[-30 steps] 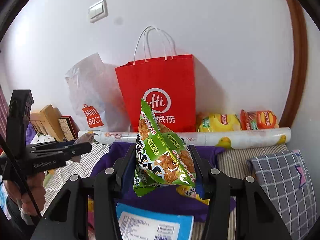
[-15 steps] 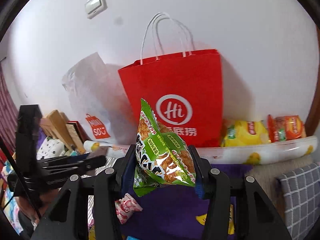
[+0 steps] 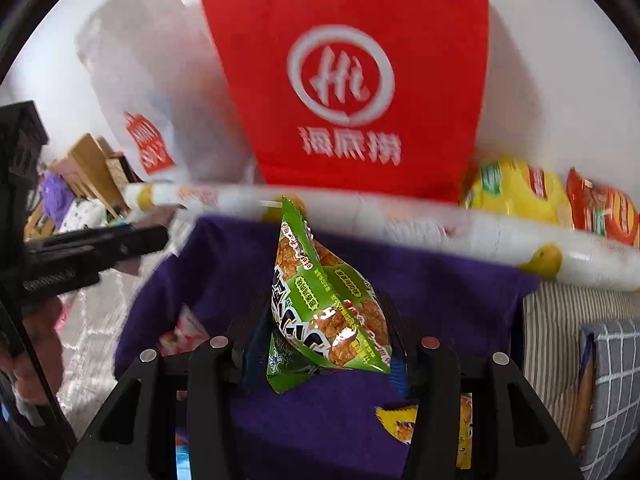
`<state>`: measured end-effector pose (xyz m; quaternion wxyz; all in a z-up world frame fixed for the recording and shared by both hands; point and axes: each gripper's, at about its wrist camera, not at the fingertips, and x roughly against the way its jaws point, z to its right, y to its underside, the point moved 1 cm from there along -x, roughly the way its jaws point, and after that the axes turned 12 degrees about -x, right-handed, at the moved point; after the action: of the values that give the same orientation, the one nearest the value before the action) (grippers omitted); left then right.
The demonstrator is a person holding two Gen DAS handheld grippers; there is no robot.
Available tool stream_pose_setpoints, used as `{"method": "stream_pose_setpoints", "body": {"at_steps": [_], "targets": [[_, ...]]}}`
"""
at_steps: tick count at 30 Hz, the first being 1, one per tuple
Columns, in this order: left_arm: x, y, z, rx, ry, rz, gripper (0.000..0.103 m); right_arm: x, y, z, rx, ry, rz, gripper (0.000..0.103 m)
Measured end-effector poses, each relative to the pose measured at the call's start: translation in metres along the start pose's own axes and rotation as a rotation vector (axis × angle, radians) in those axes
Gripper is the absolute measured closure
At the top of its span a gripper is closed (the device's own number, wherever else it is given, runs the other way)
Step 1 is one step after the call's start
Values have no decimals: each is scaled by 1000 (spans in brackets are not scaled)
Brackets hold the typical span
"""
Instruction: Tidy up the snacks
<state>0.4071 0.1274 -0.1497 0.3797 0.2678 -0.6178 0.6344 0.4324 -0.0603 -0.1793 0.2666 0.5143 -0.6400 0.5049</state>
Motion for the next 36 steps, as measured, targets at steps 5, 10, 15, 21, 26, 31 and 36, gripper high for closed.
{"method": "stream_pose_setpoints", "body": {"at_steps": [5, 10, 15, 21, 26, 31, 36], "targets": [[-19, 6, 3, 5, 2, -51, 65, -25, 2, 19, -51, 40, -82, 53], [-27, 10, 9, -17, -12, -70, 65, -37, 5, 24, -66, 43, -137, 53], [-31, 12, 8, -10, -15, -86, 65, -36, 6, 16, -24, 60, -135, 53], [-36, 12, 7, -7, -17, -107, 65, -32, 5, 9, -5, 49, -142, 51], [-39, 14, 8, -9, -16, -122, 65, -27, 4, 2, 16, 41, -115, 39], [-43, 16, 9, -3, -12, -135, 65, -18, -2, 0, 2, 34, -92, 39], [-47, 17, 7, 10, 17, -148, 65, 6, -10, 8, -28, 3, -35, 39]]}}
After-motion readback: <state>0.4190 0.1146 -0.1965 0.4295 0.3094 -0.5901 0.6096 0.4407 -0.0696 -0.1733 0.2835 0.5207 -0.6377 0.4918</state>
